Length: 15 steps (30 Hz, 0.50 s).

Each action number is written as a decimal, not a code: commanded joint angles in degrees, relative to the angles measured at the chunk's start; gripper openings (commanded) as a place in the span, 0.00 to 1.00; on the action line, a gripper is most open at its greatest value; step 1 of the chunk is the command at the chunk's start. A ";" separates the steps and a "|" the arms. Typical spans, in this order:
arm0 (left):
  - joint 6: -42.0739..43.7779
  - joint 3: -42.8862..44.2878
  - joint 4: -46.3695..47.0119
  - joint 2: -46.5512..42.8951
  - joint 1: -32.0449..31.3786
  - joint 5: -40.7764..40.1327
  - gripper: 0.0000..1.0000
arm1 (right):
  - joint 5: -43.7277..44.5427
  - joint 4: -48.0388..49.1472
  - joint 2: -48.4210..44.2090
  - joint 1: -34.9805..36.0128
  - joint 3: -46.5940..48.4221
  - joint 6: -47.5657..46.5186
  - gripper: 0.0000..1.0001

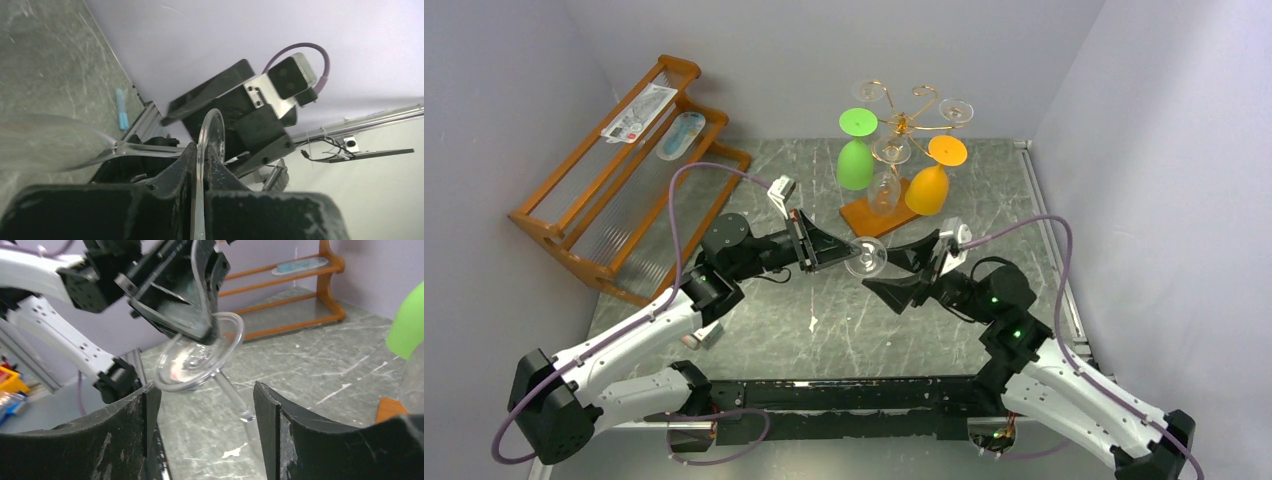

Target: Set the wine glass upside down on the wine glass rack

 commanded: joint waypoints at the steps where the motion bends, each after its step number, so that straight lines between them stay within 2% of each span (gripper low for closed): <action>1: 5.60 0.60 -1.75 -1.95 1.31 -1.80 0.05 | -0.20 -12.56 -2.79 0.01 5.79 7.09 0.73; 3: 6.50 0.72 -2.11 -1.84 1.51 -1.95 0.05 | 0.41 -13.82 -3.44 -0.03 6.75 9.90 0.75; 8: 7.36 0.48 -1.51 -1.69 1.72 -1.55 0.05 | 11.01 -15.87 -2.50 -0.02 8.19 23.11 0.73; 11: 7.85 -0.01 -1.77 -2.04 1.75 -1.93 0.05 | 11.02 -15.25 -0.02 -0.06 8.94 29.24 0.67; 15: 8.38 -0.20 -1.76 -2.09 1.76 -2.14 0.05 | 9.02 -15.84 3.69 -0.01 9.85 31.27 0.52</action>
